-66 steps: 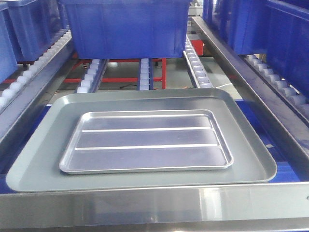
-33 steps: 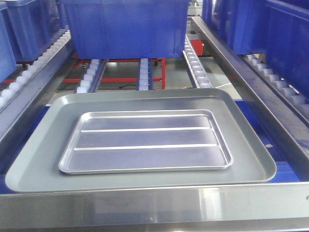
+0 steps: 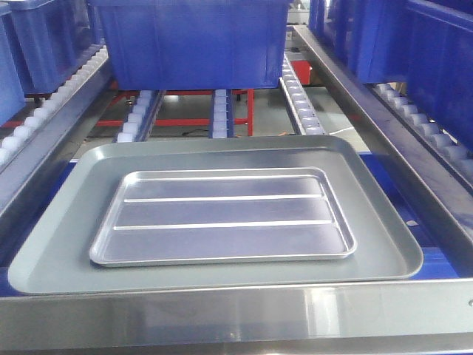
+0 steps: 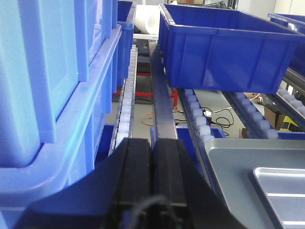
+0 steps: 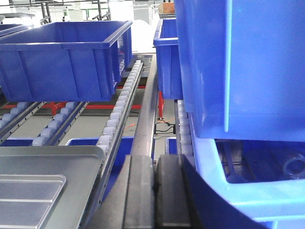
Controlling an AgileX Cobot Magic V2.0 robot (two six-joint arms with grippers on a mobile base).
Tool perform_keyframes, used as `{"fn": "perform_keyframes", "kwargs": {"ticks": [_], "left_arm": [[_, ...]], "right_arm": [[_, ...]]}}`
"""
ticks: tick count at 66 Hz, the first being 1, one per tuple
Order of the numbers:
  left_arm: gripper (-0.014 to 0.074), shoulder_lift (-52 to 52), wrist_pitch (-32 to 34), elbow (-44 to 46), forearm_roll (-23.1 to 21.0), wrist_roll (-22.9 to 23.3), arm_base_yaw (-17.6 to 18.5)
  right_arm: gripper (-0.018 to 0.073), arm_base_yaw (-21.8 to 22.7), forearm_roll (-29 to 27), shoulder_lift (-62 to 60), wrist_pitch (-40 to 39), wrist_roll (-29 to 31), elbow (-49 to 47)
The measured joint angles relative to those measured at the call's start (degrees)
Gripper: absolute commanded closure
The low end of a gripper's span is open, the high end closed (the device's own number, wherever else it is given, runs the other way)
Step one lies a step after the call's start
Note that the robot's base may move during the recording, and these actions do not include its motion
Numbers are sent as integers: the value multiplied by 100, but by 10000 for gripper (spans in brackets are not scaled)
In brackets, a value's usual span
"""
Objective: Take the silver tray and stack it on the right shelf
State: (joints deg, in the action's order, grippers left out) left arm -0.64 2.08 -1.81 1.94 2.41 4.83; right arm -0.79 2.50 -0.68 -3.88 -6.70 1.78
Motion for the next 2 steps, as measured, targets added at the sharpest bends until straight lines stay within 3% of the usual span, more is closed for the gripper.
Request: {"fn": "perform_keyframes", "kwargs": {"ticks": [2], "left_arm": [[697,0,0,0,0,0,0]], "right_arm": [[502,0,0,0,0,0,0]]}}
